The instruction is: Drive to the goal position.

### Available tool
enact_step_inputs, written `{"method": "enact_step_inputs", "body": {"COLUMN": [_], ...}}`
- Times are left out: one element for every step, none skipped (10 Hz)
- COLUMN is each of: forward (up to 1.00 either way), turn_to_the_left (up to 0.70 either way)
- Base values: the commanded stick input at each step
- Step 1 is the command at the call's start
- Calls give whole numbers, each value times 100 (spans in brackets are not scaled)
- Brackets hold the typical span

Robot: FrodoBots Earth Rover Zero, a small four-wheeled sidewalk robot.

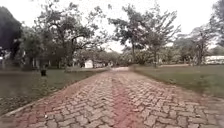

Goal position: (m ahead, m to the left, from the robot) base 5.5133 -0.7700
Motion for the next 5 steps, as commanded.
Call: {"method": "enact_step_inputs", "body": {"forward": [70,70,70,70,70], "turn_to_the_left": [0,0,0,0,0]}}
